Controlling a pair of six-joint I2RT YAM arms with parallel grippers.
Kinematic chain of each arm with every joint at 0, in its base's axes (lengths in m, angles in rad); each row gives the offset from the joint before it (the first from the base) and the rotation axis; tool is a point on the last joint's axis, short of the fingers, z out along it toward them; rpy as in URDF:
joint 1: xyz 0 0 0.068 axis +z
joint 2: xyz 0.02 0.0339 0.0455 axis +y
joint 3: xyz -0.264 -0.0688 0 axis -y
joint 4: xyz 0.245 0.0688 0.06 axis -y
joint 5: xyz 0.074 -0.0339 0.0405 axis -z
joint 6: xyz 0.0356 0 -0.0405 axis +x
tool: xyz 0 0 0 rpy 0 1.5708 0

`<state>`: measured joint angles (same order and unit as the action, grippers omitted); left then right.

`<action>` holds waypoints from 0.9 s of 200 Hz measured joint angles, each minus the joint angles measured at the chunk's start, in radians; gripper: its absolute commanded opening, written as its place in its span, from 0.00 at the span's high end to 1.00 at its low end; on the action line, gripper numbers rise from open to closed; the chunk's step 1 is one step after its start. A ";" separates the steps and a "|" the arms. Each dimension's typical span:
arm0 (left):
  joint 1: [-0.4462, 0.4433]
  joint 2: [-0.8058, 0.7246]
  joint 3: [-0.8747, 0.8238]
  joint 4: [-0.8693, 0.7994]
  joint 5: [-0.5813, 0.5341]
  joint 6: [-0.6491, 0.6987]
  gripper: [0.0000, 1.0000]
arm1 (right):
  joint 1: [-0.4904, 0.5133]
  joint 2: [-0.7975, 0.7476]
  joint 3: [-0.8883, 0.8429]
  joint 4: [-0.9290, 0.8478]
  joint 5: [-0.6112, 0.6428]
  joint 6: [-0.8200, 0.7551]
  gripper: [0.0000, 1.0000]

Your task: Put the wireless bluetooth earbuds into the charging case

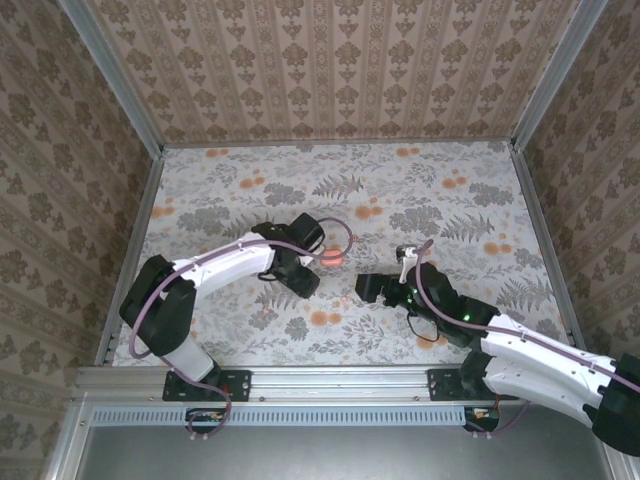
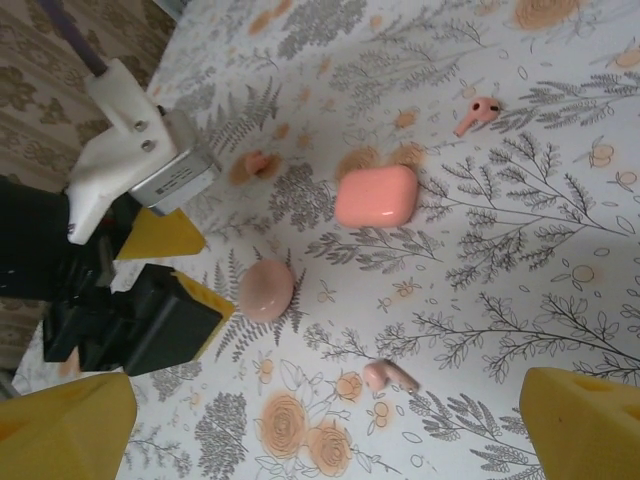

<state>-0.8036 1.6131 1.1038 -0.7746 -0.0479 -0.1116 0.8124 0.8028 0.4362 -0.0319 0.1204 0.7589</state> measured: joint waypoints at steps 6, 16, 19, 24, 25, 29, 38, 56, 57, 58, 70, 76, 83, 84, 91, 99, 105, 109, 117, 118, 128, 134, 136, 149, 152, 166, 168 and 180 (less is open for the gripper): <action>0.001 0.002 0.006 0.001 0.000 0.000 0.27 | 0.000 -0.013 -0.001 -0.002 0.000 0.000 0.01; 0.001 0.009 0.017 0.001 0.002 0.000 0.28 | 0.000 -0.037 -0.005 -0.003 0.000 0.000 0.01; 0.001 0.012 0.021 0.001 0.003 0.000 0.28 | 0.000 -0.043 -0.006 -0.004 0.000 0.000 0.01; 0.001 0.019 0.027 0.000 0.006 0.000 0.28 | 0.000 -0.053 -0.008 -0.008 0.000 0.000 0.02; 0.001 0.020 0.028 0.000 0.006 0.000 0.28 | 0.000 -0.057 -0.009 -0.009 0.000 0.000 0.02; 0.001 0.028 0.034 0.000 0.008 0.000 0.28 | 0.000 -0.066 -0.011 -0.012 0.000 0.000 0.02; 0.003 0.047 0.046 0.000 0.012 0.001 0.29 | 0.000 -0.087 -0.018 -0.021 -0.001 -0.002 0.02; 0.010 0.084 0.064 0.000 0.029 0.002 0.31 | 0.000 -0.134 -0.031 -0.037 -0.002 -0.004 0.02; 0.011 0.086 0.065 0.000 0.031 0.002 0.31 | 0.000 -0.135 -0.031 -0.037 -0.002 -0.004 0.03; 0.012 0.087 0.065 0.000 0.031 0.002 0.31 | 0.000 -0.139 -0.032 -0.039 -0.002 -0.004 0.03; 0.019 0.107 0.069 0.000 0.038 0.002 0.31 | 0.000 -0.164 -0.035 -0.055 -0.002 -0.005 0.03; 0.022 0.114 0.069 -0.002 0.042 0.002 0.31 | -0.001 -0.175 -0.035 -0.060 -0.002 -0.007 0.02; 0.028 0.121 0.069 -0.005 0.045 0.002 0.31 | -0.001 -0.186 -0.035 -0.063 -0.002 -0.008 0.02; 0.029 0.122 0.069 -0.006 0.045 0.002 0.31 | -0.001 -0.187 -0.035 -0.064 -0.002 -0.008 0.02; 0.035 0.126 0.069 -0.008 0.049 0.002 0.30 | -0.002 -0.195 -0.035 -0.066 -0.004 -0.013 0.01; 0.045 0.128 0.069 -0.008 0.053 0.002 0.30 | -0.003 -0.195 -0.035 -0.067 -0.008 -0.018 0.01; 0.051 0.129 0.069 -0.008 0.056 0.002 0.30 | -0.004 -0.195 -0.035 -0.066 -0.013 -0.021 0.01; 0.056 0.129 0.069 -0.008 0.060 0.002 0.30 | -0.004 -0.193 -0.035 -0.067 -0.017 -0.023 0.01; 0.065 0.129 0.069 -0.008 0.066 0.002 0.30 | -0.005 -0.191 -0.035 -0.070 -0.023 -0.025 0.01; 0.066 0.129 0.069 -0.008 0.066 0.002 0.30 | -0.005 -0.190 -0.035 -0.071 -0.023 -0.026 0.01; 0.073 0.129 0.069 -0.008 0.071 0.002 0.30 | -0.005 -0.184 -0.035 -0.072 -0.026 -0.027 0.01; 0.077 0.131 0.069 -0.008 0.073 0.002 0.30 | -0.005 -0.179 -0.035 -0.072 -0.028 -0.027 0.01; 0.078 0.132 0.069 -0.008 0.074 0.002 0.30 | -0.005 -0.176 -0.035 -0.072 -0.029 -0.027 0.01; 0.079 0.142 0.069 -0.008 0.080 0.002 0.30 | -0.006 -0.161 -0.035 -0.073 -0.034 -0.030 0.01; 0.079 0.146 0.069 -0.008 0.082 0.002 0.30 | -0.006 -0.157 -0.035 -0.073 -0.035 -0.030 0.01; 0.079 0.167 0.069 -0.008 0.098 0.002 0.31 | -0.006 -0.140 -0.035 -0.073 -0.046 -0.030 0.01; 0.079 0.171 0.069 -0.008 0.100 0.002 0.31 | -0.006 -0.137 -0.035 -0.073 -0.047 -0.030 0.01; 0.078 0.184 0.069 -0.006 0.121 0.002 0.32 | -0.006 -0.126 -0.035 -0.073 -0.052 -0.030 0.01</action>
<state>-0.7258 1.7969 1.1725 -0.7803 0.0731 -0.1093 0.8066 0.6773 0.4015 -0.1051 0.0685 0.7288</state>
